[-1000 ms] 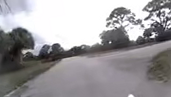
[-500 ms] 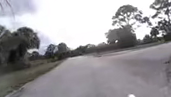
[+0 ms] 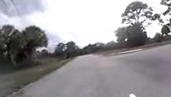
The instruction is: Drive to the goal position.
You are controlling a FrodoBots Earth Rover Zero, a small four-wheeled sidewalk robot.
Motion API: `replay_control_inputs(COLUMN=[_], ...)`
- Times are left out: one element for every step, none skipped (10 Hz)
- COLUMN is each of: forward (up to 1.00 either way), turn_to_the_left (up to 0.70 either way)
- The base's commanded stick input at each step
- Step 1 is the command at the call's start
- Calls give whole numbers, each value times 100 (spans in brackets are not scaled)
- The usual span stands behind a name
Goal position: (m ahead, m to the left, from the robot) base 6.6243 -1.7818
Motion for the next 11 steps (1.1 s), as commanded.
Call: replay_control_inputs(forward=[85,85,85,85,85,85,85,85,85,85,85], turn_to_the_left=[0,0,17,15,0,0,0,0,0,0,0])
